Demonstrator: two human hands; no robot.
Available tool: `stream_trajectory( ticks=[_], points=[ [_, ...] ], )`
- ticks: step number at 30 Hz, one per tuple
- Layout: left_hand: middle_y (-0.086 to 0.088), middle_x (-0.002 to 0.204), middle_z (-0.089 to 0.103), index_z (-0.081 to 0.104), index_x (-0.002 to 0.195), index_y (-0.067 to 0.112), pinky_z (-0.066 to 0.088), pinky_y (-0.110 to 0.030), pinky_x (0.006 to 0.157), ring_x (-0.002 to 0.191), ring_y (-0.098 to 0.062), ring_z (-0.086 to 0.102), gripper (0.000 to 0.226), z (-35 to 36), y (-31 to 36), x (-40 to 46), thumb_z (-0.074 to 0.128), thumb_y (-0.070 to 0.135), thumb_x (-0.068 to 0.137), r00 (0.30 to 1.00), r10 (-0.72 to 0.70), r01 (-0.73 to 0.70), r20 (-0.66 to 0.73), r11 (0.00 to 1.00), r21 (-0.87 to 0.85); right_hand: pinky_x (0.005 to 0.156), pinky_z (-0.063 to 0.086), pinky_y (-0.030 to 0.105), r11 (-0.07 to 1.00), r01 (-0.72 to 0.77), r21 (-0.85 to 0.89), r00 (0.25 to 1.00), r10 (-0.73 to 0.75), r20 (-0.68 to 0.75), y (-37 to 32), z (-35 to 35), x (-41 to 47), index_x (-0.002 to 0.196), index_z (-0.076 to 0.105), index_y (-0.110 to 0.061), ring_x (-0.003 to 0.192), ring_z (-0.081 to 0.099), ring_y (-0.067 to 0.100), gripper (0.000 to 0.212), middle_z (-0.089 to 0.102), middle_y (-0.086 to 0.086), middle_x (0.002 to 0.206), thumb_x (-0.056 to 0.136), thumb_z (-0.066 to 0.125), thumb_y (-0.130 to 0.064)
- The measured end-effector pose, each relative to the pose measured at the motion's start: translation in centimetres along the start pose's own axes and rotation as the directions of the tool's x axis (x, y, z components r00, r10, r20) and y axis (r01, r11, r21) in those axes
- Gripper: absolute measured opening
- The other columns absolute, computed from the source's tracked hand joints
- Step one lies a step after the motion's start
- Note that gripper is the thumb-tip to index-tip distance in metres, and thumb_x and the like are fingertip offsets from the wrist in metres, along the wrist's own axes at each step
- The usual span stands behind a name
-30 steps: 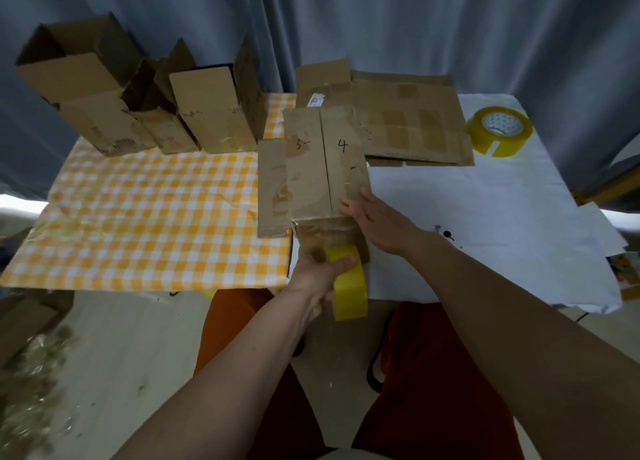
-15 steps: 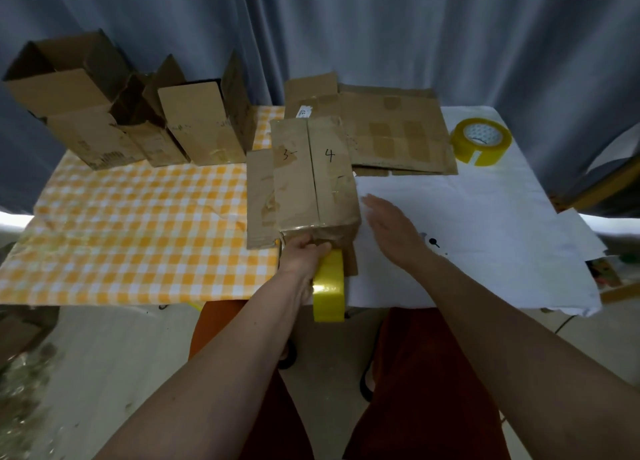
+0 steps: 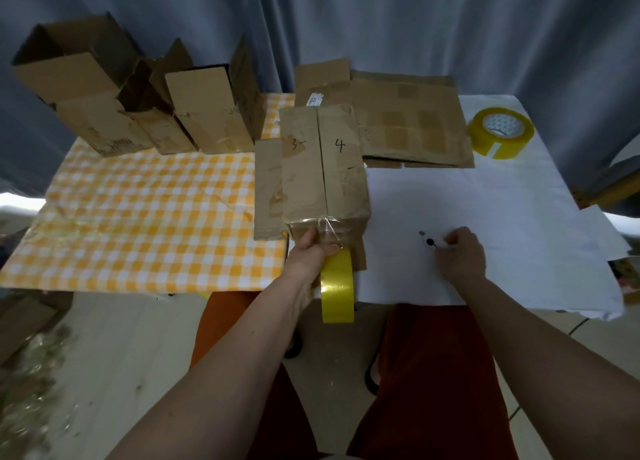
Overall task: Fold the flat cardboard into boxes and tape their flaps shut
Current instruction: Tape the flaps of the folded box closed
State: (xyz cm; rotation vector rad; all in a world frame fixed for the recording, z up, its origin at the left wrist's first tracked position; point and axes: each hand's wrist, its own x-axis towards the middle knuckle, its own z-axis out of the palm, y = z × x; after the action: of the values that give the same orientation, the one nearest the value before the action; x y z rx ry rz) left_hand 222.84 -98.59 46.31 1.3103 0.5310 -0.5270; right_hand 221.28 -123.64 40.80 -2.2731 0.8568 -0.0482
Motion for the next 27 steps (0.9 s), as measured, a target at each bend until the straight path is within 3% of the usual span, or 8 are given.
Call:
stream_trajectory(
  ticks=[5,8,12,15,18,23,25,27],
  points=[
    [-0.008,0.117,0.065,0.036,0.147,0.022,0.053,-0.024,0.051,0.071,-0.017,0.068,0.068,0.1,-0.1,0.2,0.063,0.003,0.088,0.998,-0.032,0.030,-0.046,0.999,-0.045,0.068,0.044,0.031,0.922,0.311,0.231,0.948,-0.284,-0.144,-2.9,-0.4,-2.4,0.098,0.060,-0.005,0.082,0.059,0.024,0.009,0.064,0.011,0.093,0.090,0.060,-0.010],
    [-0.008,0.101,0.068,0.035,0.147,0.023,0.051,-0.022,0.047,0.059,-0.014,0.068,0.069,0.2,0.1,0.2,0.064,0.005,0.088,0.998,-0.045,0.042,-0.049,0.997,-0.058,0.075,0.043,0.012,0.745,0.620,0.244,0.782,-0.612,-0.120,-6.9,-0.1,-4.7,0.103,0.066,-0.007,0.085,0.057,0.013,0.015,0.059,-0.001,0.094,0.089,0.060,-0.005],
    [-0.021,0.117,0.065,0.049,0.138,0.012,0.057,-0.045,0.082,0.097,-0.036,0.068,0.058,0.4,-0.1,0.6,0.063,-0.004,0.085,0.994,-0.043,0.028,-0.102,0.990,-0.142,0.080,0.044,0.026,0.584,0.811,0.042,0.580,-0.811,0.078,-10.7,1.3,-6.3,0.106,0.066,-0.002,0.094,0.054,0.021,0.019,0.059,0.013,0.102,0.092,0.053,-0.002],
    [-0.020,0.114,0.066,0.058,0.127,0.009,0.055,-0.045,0.084,0.089,-0.034,0.067,0.046,0.5,-0.1,0.8,0.064,-0.007,0.084,0.983,-0.053,0.019,-0.178,0.982,-0.187,0.077,0.042,0.028,0.520,0.852,-0.052,0.522,-0.842,0.134,-11.5,2.1,-6.7,0.107,0.066,0.001,0.094,0.056,0.028,0.020,0.060,0.018,0.103,0.091,0.054,0.000],
    [-0.021,0.110,0.067,0.063,0.117,0.003,0.055,-0.047,0.086,0.092,-0.034,0.067,0.042,0.8,0.3,0.8,0.067,-0.011,0.078,0.977,-0.049,0.012,-0.209,0.984,-0.176,0.073,0.041,0.030,0.485,0.870,-0.083,0.491,-0.845,0.213,-11.8,2.7,-6.8,0.110,0.066,-0.001,0.091,0.055,0.029,0.023,0.059,0.018,0.102,0.089,0.056,-0.001],
    [-0.020,0.118,0.065,0.055,0.132,0.008,0.053,-0.046,0.091,0.105,-0.036,0.064,0.052,0.6,0.4,1.1,0.068,-0.004,0.082,0.974,-0.044,0.029,-0.221,0.997,-0.067,0.068,0.040,0.028,0.405,0.893,-0.196,0.449,-0.836,0.315,-11.0,2.7,-6.2,0.107,0.067,-0.004,0.090,0.054,0.028,0.021,0.057,0.016,0.098,0.087,0.060,-0.003],
    [-0.017,0.117,0.066,0.055,0.132,0.011,0.054,-0.044,0.090,0.103,-0.033,0.065,0.053,0.3,0.3,1.3,0.067,-0.003,0.083,0.972,-0.022,0.012,-0.233,0.999,-0.044,0.065,0.045,0.030,0.441,0.882,-0.167,0.471,-0.843,0.260,-9.4,1.5,-5.5,0.095,0.069,-0.001,0.085,0.056,0.030,0.017,0.058,0.018,0.091,0.080,0.064,0.005],
    [-0.014,0.117,0.066,0.055,0.131,0.015,0.055,-0.043,0.089,0.102,-0.030,0.065,0.053,0.1,0.3,1.3,0.067,-0.002,0.082,0.970,-0.012,0.002,-0.242,0.999,-0.039,0.063,0.050,0.038,0.541,0.828,-0.148,0.561,-0.808,0.181,-7.0,0.4,-4.4,0.091,0.068,0.002,0.082,0.058,0.034,0.014,0.059,0.021,0.089,0.080,0.063,0.008]
  ],
)
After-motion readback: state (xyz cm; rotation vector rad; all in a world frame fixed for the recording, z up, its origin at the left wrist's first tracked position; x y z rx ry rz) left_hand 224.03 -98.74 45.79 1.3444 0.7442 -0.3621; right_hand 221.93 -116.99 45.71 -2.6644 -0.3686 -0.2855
